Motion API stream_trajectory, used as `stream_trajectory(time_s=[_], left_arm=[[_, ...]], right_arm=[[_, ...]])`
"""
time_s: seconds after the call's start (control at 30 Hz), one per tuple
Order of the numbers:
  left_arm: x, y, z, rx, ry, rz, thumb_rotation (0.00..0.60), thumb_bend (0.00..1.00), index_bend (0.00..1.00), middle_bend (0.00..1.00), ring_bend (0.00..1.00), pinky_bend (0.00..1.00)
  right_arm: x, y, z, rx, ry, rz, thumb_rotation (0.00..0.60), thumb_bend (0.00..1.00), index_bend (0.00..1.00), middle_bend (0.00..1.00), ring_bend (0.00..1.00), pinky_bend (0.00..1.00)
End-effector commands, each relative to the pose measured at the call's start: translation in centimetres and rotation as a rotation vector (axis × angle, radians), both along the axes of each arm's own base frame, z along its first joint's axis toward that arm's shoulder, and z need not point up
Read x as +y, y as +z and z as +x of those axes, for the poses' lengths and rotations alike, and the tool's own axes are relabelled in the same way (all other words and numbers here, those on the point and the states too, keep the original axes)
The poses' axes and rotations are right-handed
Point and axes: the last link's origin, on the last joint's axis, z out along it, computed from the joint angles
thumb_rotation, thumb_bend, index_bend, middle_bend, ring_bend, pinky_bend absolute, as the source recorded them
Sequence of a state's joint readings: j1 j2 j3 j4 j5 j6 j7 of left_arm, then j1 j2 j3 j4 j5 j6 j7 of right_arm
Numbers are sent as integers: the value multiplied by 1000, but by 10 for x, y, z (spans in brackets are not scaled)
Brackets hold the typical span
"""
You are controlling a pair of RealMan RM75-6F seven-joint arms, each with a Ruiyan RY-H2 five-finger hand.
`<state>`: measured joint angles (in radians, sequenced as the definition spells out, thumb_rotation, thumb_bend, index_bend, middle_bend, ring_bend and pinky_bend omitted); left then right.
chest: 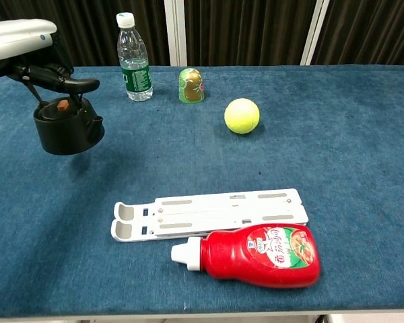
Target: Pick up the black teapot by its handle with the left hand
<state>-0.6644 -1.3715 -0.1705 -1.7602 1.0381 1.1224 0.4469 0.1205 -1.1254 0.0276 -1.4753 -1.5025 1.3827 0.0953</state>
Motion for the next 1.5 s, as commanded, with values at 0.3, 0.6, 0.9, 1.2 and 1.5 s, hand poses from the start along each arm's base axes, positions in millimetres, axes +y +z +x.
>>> stream_trajectory(time_s=[0.3,0.6,0.9,1.2,1.5], left_arm=[[2,-3,-5,10,39,11,316,299,1000,1000,1000,579],[4,-6,-8,23,59,9,376,372,1000,1000,1000,590],[5,-6,-12,77,42,31,475,392,1000,1000,1000,590],[5,-3,-15,100,42,47,506,396,1000,1000,1000,590],[6,-1,-21,186,26,93,500,392,1000,1000,1000,590]], right_arm=[[-1,-1,1,3,-2,2,600,174,0,0,0,0],[-2,-2,3,6,-5,3,600,174,0,0,0,0],[-3,-2,4,8,-8,5,600,174,0,0,0,0],[-3,-3,3,5,-13,7,600,174,0,0,0,0],[-2,-2,1,3,-16,4,600,174,0,0,0,0]])
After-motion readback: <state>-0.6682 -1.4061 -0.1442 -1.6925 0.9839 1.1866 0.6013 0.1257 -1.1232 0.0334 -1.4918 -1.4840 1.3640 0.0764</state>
